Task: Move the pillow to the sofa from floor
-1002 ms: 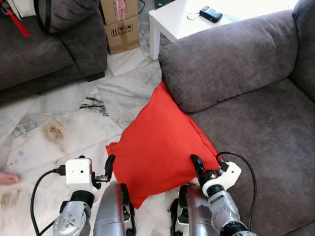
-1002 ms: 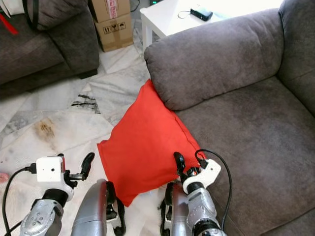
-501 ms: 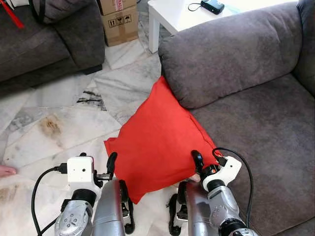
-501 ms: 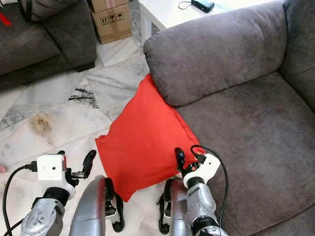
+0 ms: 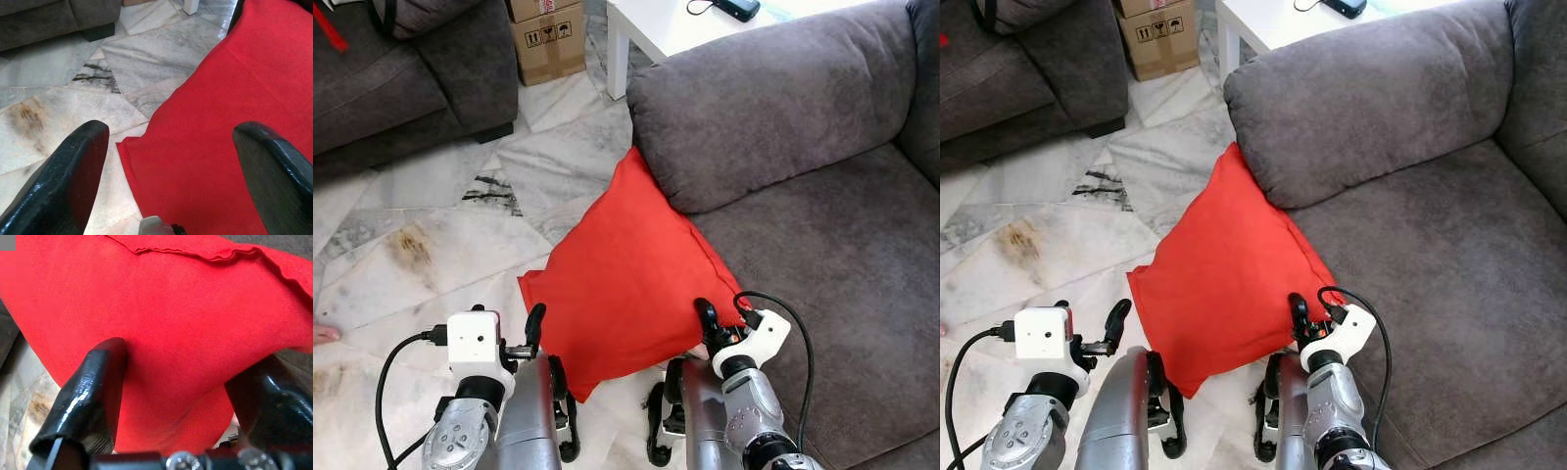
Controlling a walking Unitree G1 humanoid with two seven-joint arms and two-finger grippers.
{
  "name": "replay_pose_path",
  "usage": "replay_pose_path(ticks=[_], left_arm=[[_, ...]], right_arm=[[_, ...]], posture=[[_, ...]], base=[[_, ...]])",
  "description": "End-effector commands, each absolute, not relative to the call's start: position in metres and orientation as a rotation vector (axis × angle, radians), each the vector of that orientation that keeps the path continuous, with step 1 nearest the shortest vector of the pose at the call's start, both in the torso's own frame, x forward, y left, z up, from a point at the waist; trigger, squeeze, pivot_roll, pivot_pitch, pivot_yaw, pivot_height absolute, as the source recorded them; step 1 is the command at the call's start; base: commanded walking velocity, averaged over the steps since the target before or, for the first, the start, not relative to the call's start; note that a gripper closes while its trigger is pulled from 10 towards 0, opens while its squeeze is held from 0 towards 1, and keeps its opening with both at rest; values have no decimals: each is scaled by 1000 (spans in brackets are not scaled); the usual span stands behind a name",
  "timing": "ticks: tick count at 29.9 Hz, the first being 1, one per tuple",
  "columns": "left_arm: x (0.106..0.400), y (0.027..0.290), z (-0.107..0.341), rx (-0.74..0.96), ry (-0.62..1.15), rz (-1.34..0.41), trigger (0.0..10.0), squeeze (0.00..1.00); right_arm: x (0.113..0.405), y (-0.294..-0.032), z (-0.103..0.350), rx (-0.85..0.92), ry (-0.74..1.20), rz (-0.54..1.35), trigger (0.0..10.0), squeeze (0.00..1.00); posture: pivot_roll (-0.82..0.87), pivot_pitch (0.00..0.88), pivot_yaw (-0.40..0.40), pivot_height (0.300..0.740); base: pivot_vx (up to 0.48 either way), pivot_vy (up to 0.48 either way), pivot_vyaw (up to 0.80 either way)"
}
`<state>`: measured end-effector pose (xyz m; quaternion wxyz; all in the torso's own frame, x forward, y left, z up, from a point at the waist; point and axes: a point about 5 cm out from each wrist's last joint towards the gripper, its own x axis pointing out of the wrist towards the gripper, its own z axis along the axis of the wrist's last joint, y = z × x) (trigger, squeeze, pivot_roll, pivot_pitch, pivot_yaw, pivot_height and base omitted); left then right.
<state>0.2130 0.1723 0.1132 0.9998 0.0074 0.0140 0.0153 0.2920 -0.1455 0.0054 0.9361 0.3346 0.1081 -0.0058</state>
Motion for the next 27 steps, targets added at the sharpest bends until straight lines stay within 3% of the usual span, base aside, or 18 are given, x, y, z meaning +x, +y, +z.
replay_pose_path(ticks=[1,27], left_arm=[[208,172,110,21,54,45,10000,0],[222,175,106,8,46,61,10000,0]], right_arm=[[280,-149,-7,705,265,-43,0,0],[284,-144,-6,733,294,-22,0,0]], posture=[[89,451,-73,636],[86,390,-82,636]], base=[[0,0,0],[0,0,0]])
